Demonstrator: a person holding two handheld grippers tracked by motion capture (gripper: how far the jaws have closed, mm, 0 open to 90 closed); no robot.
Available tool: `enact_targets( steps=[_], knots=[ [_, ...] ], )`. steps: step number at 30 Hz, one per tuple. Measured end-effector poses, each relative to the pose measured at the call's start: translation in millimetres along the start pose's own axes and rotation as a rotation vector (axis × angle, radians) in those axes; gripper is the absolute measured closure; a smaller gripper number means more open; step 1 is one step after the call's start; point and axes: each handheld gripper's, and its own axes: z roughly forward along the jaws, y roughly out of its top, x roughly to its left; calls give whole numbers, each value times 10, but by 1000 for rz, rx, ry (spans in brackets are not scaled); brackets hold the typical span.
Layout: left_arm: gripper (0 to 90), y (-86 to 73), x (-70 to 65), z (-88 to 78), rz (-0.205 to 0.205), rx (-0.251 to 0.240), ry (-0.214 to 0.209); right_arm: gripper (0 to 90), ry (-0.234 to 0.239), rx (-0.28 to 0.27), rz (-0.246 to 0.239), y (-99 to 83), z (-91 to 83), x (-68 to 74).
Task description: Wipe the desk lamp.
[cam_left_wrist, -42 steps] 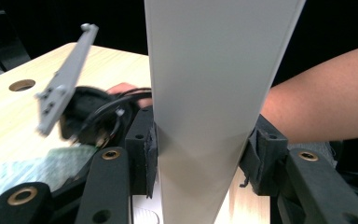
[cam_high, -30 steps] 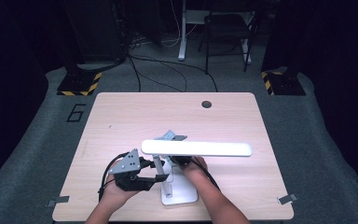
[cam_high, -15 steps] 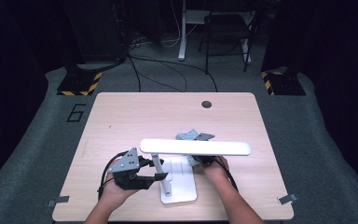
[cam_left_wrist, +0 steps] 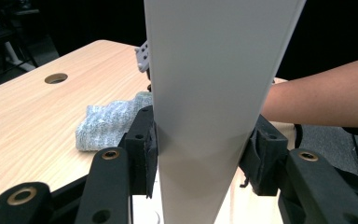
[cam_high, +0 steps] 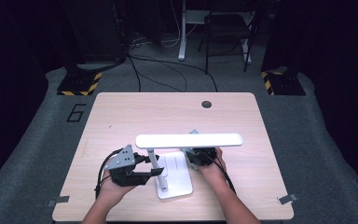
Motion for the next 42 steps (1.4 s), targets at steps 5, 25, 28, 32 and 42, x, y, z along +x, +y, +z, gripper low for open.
enact_targets(
  steps=[5,25,28,32,42],
  knots=[
    [530,0,1,-5,1,5,-5,719,-5,24,15,-12,63,18],
    [532,6,-34,16,-6,3,14,795,100,59,37,-251,-226,204],
    [532,6,-39,18,-8,1,21,795,123,58,17,-368,-353,258],
    [532,6,-42,21,-8,2,23,795,149,56,26,-560,-551,356],
    [533,-4,-35,23,-16,-3,10,802,173,39,44,-769,-746,485]
  ],
)
